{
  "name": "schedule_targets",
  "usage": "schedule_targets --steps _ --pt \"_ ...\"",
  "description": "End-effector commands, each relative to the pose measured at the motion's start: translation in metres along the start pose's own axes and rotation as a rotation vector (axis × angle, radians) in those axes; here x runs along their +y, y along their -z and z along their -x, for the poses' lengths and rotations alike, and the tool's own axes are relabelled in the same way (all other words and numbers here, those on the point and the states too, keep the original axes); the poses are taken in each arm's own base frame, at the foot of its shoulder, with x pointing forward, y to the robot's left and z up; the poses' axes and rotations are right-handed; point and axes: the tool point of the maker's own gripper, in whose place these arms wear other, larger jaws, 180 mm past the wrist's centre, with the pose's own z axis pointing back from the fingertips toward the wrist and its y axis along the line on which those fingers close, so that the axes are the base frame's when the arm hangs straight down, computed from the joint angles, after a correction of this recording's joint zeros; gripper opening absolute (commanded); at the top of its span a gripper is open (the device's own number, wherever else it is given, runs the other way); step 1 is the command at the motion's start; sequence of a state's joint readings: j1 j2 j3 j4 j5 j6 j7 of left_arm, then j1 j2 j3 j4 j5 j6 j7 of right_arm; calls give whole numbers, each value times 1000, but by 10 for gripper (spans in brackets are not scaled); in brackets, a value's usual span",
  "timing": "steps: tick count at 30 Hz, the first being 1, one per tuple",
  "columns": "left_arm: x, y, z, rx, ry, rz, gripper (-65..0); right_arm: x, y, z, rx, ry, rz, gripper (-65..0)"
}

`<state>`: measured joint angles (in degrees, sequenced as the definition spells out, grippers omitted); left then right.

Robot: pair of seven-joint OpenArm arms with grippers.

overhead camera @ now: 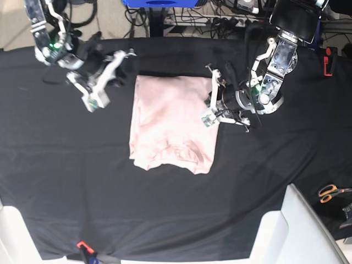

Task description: Fold the T-shirt properly

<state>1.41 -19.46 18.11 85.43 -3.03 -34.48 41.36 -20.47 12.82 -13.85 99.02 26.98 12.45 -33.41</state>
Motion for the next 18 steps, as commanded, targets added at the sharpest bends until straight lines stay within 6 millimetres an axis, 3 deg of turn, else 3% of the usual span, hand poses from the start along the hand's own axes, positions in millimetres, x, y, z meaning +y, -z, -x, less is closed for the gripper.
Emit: schedule_targets --steps 1,5,8,10,14,18 --pt "17 -8 -4 -14 10 -40 -650 6 -2 -13 -37 -22 -19 -648" --pt "55 -31 27 19 -58 -135 -650 27 6 -23 -48 -68 -75 -648" --pt "88 -65 80 80 -172 -250 -650 40 11 -30 -54 -101 -110 -648" --pt "96 -85 113 128 -227 -298 -650 47 14 -34 -56 -120 -127 -648" --pt "92 -112 168 216 -315 -344 -650 43 27 -34 -37 -124 -127 -648" --pt "76 -118 189 216 -353 -340 -650 34 42 -26 1 -93 -113 -648"
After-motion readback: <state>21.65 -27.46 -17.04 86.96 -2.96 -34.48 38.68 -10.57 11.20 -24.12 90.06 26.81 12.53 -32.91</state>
